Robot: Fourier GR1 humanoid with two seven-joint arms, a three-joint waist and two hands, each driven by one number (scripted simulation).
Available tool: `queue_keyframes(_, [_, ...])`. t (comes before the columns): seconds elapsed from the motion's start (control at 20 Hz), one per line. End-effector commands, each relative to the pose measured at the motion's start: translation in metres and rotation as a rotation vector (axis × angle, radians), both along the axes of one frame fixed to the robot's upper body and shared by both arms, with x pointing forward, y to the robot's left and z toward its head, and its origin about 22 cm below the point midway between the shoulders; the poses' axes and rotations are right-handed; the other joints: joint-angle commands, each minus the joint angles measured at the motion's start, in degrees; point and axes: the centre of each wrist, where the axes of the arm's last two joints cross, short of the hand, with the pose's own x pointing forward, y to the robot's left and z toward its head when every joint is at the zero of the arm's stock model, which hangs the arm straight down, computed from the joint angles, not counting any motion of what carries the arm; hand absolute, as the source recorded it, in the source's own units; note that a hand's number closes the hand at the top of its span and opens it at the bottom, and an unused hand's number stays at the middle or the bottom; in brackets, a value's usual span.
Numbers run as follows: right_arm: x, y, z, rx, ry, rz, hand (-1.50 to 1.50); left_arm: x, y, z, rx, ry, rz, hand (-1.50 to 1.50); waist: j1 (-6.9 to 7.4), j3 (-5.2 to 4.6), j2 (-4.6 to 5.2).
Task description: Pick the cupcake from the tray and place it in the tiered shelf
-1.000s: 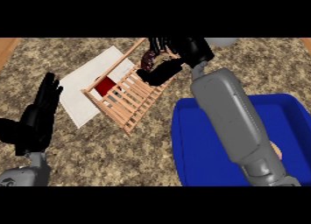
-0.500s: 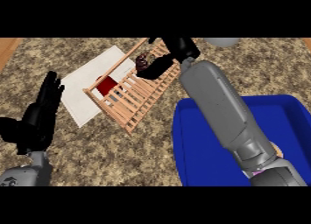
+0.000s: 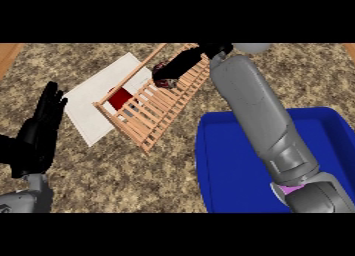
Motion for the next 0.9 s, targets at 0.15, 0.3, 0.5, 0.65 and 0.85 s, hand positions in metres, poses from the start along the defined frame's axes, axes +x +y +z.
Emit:
queue_keyframes(0.15, [0.018, -0.057, 0.045, 0.149, 0.026, -0.087, -1.50, 0.004, -0.005, -0.001, 0.010, 0.004, 0.017, 0.00, -0.70, 0.00, -0.08])
queue_keyframes(0.3, [0.024, -0.081, 0.048, 0.179, 0.061, -0.197, -1.50, -0.004, 0.001, -0.004, 0.014, -0.017, 0.007, 0.00, -0.22, -0.02, 0.08])
queue_keyframes(0.5, [0.027, -0.143, 0.060, 0.159, 0.116, -0.264, -1.50, -0.015, 0.001, 0.002, 0.004, 0.016, -0.005, 0.00, -0.34, 0.02, -0.11])
queue_keyframes(0.65, [0.029, -0.175, 0.077, 0.175, 0.101, -0.282, -1.50, -0.013, 0.001, -0.022, 0.002, 0.011, -0.009, 0.00, -0.10, -0.02, 0.20])
queue_keyframes(0.85, [0.023, -0.239, 0.069, 0.163, 0.125, -0.270, -1.50, 0.001, -0.002, -0.002, 0.000, -0.004, 0.000, 0.00, 0.18, 0.02, 0.49])
